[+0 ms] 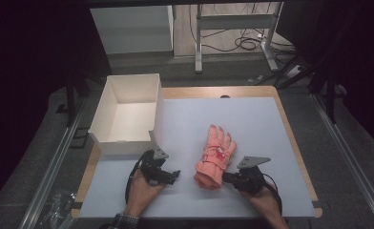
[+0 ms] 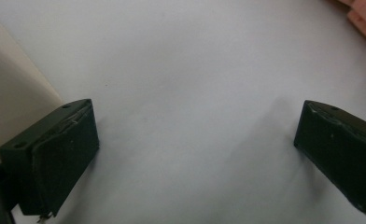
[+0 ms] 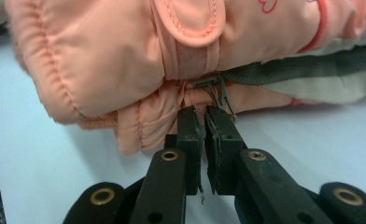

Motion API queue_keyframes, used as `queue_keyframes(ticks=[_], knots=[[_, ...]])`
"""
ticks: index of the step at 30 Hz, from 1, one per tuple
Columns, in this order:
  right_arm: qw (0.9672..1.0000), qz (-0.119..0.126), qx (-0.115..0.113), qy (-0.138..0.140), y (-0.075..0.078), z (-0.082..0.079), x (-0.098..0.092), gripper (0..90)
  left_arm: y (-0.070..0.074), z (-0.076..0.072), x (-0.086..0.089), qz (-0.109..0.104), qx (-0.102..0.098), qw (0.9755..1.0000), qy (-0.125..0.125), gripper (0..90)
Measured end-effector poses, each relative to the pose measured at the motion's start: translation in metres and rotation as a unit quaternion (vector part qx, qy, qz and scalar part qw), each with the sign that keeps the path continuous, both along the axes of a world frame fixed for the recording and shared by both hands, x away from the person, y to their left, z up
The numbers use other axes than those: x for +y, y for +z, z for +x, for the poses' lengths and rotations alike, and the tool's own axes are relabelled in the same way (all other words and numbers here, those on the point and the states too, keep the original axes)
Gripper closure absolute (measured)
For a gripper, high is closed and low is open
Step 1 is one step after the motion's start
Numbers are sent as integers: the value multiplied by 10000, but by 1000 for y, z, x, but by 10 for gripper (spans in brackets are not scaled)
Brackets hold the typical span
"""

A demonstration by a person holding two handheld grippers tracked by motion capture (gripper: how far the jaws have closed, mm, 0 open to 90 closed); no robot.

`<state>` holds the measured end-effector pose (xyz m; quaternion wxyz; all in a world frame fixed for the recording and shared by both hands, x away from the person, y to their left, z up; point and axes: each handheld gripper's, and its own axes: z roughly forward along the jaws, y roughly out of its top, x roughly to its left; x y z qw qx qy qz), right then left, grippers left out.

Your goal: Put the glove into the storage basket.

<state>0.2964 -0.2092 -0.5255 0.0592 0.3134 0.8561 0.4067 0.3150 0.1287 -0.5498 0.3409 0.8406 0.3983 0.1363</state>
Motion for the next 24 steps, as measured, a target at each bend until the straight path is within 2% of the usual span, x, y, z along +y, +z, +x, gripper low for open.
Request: queue_keyframes(ticks=[16,19,24], knots=[[9997,-78,-176,163,-3,7,35,814,0,0,0,2,13,10000,-1,0],[9995,-127,-224,181,-2,7,34,803,0,0,0,1,14,10000,-2,0],[9989,-233,-374,-151,2,9,14,751,0,0,1,-29,11,10000,-24,0]])
